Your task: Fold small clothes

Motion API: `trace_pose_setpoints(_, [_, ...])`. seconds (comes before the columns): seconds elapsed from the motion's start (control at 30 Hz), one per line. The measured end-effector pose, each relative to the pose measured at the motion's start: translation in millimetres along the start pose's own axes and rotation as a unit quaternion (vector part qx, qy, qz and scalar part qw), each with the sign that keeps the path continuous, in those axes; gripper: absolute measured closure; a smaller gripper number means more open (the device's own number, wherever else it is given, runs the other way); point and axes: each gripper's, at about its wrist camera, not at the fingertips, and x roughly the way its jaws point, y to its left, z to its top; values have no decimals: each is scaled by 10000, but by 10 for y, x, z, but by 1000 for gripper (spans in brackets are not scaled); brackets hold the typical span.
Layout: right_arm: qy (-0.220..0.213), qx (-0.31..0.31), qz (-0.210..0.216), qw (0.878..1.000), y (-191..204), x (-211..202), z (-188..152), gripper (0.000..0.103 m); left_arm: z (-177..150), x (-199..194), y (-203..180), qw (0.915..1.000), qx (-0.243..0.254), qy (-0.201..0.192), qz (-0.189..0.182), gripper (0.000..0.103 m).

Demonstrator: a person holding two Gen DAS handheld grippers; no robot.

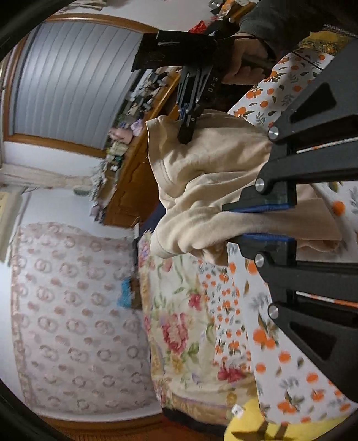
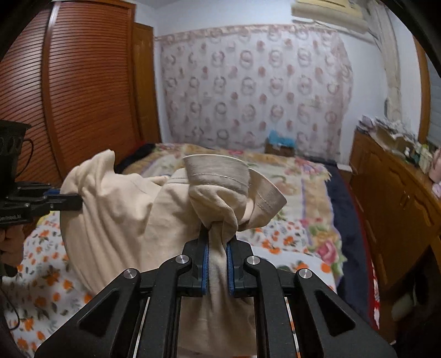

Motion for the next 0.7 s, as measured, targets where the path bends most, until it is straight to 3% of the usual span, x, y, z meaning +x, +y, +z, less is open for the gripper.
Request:
trace_pose_setpoints(0.33, [-65,-580,598,9965,1021,371,384,96,-504,-886,790,9953,-454,-352,780,93])
trace_pose_setpoints(0.5, [124,-1001,889,9909,1684,851,515,96,-949,-1107,1291,9881,-849,-331,1237,93])
trace_pose_setpoints(0.7, [370,-1463,1148,9819,2423,1515,625,96,-1399,-1218,1677,9789,-1343,-354,1501,93])
